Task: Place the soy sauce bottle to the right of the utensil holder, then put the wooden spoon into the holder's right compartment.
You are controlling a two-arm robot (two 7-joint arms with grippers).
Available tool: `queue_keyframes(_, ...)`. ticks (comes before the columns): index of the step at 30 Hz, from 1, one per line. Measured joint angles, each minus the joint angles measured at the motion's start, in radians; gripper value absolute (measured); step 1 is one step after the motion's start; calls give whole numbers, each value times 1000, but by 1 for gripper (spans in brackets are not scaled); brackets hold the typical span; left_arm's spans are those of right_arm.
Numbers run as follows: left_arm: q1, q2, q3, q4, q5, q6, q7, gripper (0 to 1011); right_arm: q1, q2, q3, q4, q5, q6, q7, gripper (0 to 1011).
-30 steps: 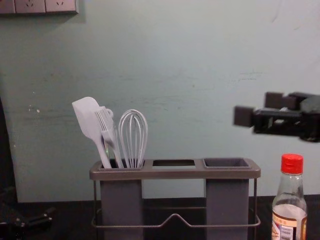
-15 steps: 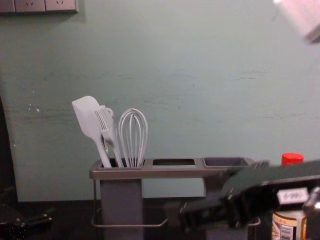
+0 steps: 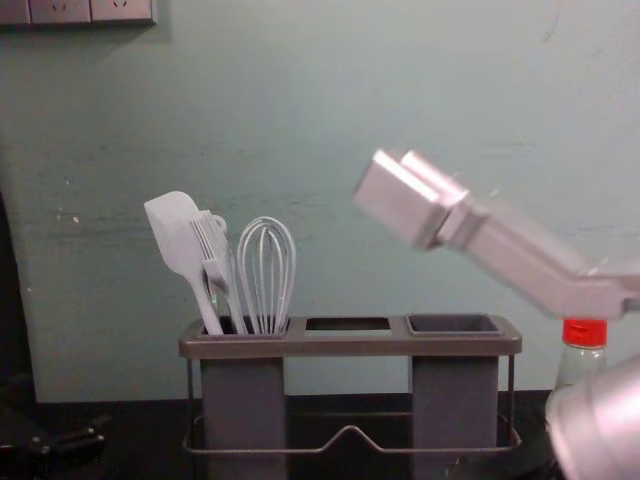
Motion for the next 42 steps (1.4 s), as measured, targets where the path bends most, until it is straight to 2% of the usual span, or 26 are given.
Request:
queue_keyframes(6,0,0,0,0,0,0,0,1005,20,-35,-46,51,-41,30,1,1004)
queue_keyframes(14,0,0,0,0,0,0,0,1005,26,-67,-65,95,-74,43,-3,1004)
queue_keyframes(24,0,0,0,0,0,0,0,1005,33,-92,-69,136,-104,50,3,1004)
queue_keyframes(42,0,0,0,0,0,0,0,1005,44,-149,-55,204,-142,54,16,1004)
